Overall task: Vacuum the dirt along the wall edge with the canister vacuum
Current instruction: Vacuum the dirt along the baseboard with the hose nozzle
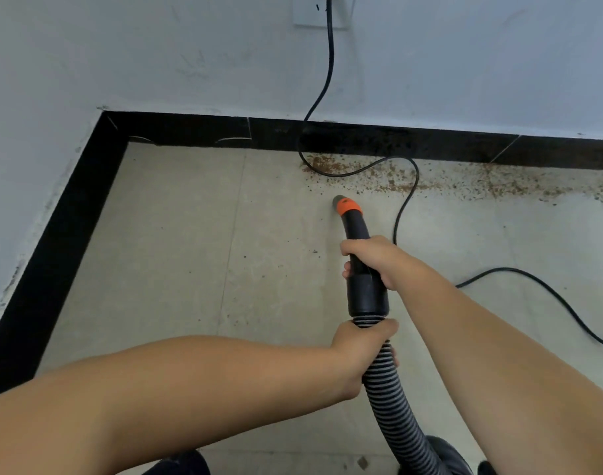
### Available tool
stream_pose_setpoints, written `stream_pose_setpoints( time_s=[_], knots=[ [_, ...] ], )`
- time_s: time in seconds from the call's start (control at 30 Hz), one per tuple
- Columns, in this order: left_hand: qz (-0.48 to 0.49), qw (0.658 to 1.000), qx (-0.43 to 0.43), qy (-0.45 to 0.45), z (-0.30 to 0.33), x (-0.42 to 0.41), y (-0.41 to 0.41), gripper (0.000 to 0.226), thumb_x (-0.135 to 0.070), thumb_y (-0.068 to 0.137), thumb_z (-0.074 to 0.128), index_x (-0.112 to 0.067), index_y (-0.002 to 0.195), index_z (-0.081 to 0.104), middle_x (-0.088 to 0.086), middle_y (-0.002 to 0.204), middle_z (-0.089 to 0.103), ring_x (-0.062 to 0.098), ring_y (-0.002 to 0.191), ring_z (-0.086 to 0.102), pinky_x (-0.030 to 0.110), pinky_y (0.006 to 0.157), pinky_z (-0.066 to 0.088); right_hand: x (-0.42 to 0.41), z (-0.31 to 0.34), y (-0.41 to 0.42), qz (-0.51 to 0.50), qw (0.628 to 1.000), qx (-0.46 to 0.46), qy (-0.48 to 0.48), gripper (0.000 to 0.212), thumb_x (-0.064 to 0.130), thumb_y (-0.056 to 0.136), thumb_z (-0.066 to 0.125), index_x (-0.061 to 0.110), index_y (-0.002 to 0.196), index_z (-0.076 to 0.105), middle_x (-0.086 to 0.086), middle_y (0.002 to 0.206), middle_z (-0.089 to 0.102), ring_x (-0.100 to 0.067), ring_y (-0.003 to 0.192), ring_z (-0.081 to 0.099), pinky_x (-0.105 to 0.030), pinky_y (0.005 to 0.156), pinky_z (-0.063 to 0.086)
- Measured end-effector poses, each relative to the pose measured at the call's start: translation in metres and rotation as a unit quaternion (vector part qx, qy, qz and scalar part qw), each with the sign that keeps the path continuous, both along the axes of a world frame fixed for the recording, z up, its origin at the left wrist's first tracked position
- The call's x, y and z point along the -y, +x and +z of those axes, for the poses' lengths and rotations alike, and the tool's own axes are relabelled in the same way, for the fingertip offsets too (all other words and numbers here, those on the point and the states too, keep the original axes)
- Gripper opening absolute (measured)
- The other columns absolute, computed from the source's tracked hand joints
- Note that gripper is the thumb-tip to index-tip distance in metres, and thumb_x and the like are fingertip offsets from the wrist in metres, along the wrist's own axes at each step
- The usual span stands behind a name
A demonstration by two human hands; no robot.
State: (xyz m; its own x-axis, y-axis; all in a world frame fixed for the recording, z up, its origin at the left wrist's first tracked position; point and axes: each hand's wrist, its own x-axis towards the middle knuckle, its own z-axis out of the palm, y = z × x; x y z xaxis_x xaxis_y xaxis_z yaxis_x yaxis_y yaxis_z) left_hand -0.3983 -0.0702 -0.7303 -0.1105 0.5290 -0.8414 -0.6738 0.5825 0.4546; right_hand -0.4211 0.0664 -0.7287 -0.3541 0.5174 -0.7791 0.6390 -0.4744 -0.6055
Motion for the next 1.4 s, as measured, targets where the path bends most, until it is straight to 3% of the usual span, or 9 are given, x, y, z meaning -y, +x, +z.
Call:
stream_pose_setpoints(
  time_s=[0.2, 0.47, 0.63, 0.9, 1.0, 1.17, 1.23, 1.3, 1.4],
  knots=[
    [0.027, 1.0, -0.008, -0.001, -0.005, 0.008, -0.03, 0.016, -0.021, 0.088, 0.064, -0.008, 0.091, 0.054, 0.007, 0.06, 0.06, 0.018, 0.051, 0.059, 0.026, 0.055, 0.051, 0.012, -0.002, -0.042, 0.044, 0.999, -0.026, -0.005, 0.015, 0.004, 0.083, 0.058, 0.004, 0.094, 0.049, -0.011, 0.059, 0.059, -0.018, 0.038, 0.059, -0.022, 0.041, 0.05],
    [-0.033, 0.999, -0.012, 0.031, 0.0, -0.038, 0.0, 0.017, -0.019, 0.086, 0.066, -0.009, 0.086, 0.052, 0.008, 0.064, 0.058, 0.019, 0.051, 0.057, 0.027, 0.056, 0.052, -0.041, 0.003, 0.011, -0.04, 0.999, 0.005, 0.001, 0.014, 0.005, 0.085, 0.059, 0.005, 0.093, 0.048, -0.011, 0.062, 0.059, -0.016, 0.036, 0.059, -0.022, 0.039, 0.05],
    [-0.036, 0.998, -0.029, 0.05, 0.008, -0.051, 0.019, 0.016, -0.022, 0.085, 0.067, -0.013, 0.087, 0.054, 0.005, 0.068, 0.06, 0.015, 0.053, 0.06, 0.022, 0.053, 0.053, -0.06, 0.008, 0.03, 0.004, 0.999, -0.003, -0.05, 0.016, 0.01, 0.084, 0.061, 0.006, 0.095, 0.05, -0.008, 0.061, 0.06, -0.017, 0.044, 0.061, -0.029, 0.057, 0.055],
    [-0.112, 0.977, -0.065, 0.172, 0.034, -0.125, 0.036, 0.014, -0.027, 0.086, 0.07, -0.02, 0.086, 0.057, 0.004, 0.081, 0.063, 0.022, 0.08, 0.062, 0.044, 0.095, 0.052, -0.141, 0.061, 0.061, 0.012, 0.999, -0.045, -0.025, 0.011, 0.013, 0.083, 0.06, 0.009, 0.086, 0.051, -0.003, 0.054, 0.06, -0.015, 0.046, 0.06, -0.03, 0.061, 0.054],
    [-0.181, 0.963, -0.056, 0.19, 0.038, -0.153, 0.046, 0.014, -0.03, 0.088, 0.067, -0.021, 0.09, 0.057, 0.002, 0.082, 0.064, 0.018, 0.079, 0.063, 0.041, 0.095, 0.051, -0.168, 0.068, 0.09, -0.047, 0.995, -0.084, 0.012, 0.012, 0.012, 0.082, 0.061, 0.009, 0.089, 0.051, -0.003, 0.053, 0.061, -0.015, 0.047, 0.061, -0.029, 0.06, 0.056],
    [-0.293, 0.94, -0.03, 0.17, 0.018, -0.184, 0.01, 0.031, -0.052, 0.093, 0.05, -0.025, 0.105, 0.06, -0.002, 0.102, 0.067, 0.014, 0.102, 0.061, 0.035, 0.093, 0.049, -0.179, 0.049, 0.12, -0.147, 0.984, -0.083, 0.051, 0.015, 0.014, 0.085, 0.06, 0.007, 0.095, 0.052, -0.006, 0.058, 0.058, -0.016, 0.047, 0.06, -0.032, 0.063, 0.056],
    [-0.248, 0.954, -0.096, 0.137, -0.005, -0.199, -0.019, 0.039, -0.054, 0.092, 0.052, -0.02, 0.111, 0.059, 0.0, 0.105, 0.066, 0.015, 0.101, 0.062, 0.035, 0.09, 0.051, -0.185, 0.04, 0.125, -0.173, 0.98, -0.091, 0.036, 0.016, 0.013, 0.085, 0.06, 0.009, 0.096, 0.05, -0.006, 0.058, 0.057, -0.016, 0.047, 0.059, -0.029, 0.059, 0.054],
    [-0.233, 0.939, -0.241, 0.077, -0.036, -0.218, -0.043, 0.04, -0.046, 0.093, 0.056, -0.012, 0.114, 0.057, 0.003, 0.105, 0.064, 0.018, 0.094, 0.062, 0.031, 0.081, 0.052, -0.191, 0.03, 0.132, -0.193, 0.976, -0.09, 0.033, 0.015, 0.012, 0.084, 0.061, 0.01, 0.094, 0.05, -0.005, 0.054, 0.058, -0.017, 0.045, 0.059, -0.032, 0.06, 0.054],
    [-0.282, 0.83, -0.48, -0.039, -0.079, -0.244, -0.057, 0.032, -0.033, 0.096, 0.052, -0.008, 0.116, 0.051, 0.011, 0.109, 0.057, 0.027, 0.1, 0.058, 0.034, 0.076, 0.047, -0.195, 0.018, 0.146, -0.212, 0.973, -0.091, 0.029, 0.016, 0.011, 0.082, 0.062, 0.01, 0.092, 0.05, -0.004, 0.051, 0.057, -0.018, 0.044, 0.058, -0.036, 0.063, 0.055]
  ],
)
